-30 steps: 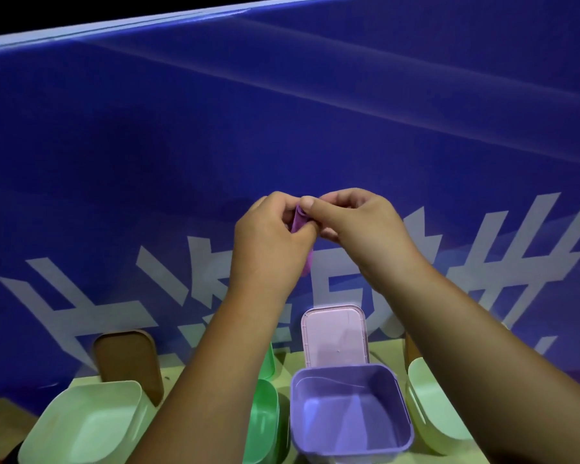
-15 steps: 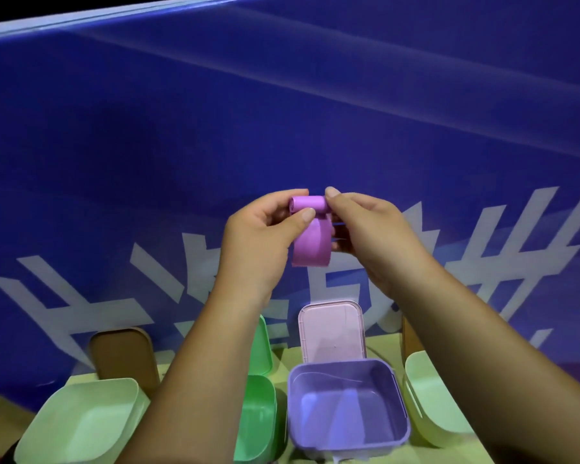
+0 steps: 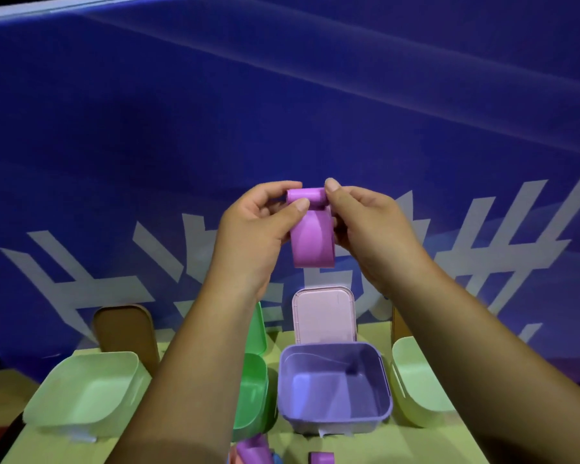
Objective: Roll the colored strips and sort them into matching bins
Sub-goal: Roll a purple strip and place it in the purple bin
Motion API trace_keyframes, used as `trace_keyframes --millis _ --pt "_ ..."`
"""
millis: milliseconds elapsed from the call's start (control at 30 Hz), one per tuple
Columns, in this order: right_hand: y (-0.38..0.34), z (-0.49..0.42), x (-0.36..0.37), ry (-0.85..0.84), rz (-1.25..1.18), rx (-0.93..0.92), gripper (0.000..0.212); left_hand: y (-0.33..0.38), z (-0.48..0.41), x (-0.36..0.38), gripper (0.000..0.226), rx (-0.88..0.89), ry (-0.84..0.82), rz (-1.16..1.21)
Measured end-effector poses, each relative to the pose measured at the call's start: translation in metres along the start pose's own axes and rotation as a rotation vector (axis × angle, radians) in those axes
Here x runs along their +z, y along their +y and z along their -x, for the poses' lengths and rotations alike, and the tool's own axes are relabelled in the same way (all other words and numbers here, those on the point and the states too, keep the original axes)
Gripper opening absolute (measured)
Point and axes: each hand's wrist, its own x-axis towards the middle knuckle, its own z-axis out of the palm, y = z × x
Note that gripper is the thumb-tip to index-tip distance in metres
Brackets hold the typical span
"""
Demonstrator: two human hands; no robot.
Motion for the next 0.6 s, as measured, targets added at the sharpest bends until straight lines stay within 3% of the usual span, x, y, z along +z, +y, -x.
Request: trace_keyframes --millis 133,600 --pt "0.003 0.014 -0.009 -0.099 0.026 -0.04 0.025 0.004 0.012 0.008 0.02 -0.031 0.04 0.034" --pt "0.008 0.036 -0.037 -0.1 0.089 -0.109 0.019 0.004 0.035 0.031 0.028 -0.162 0.028 0.187"
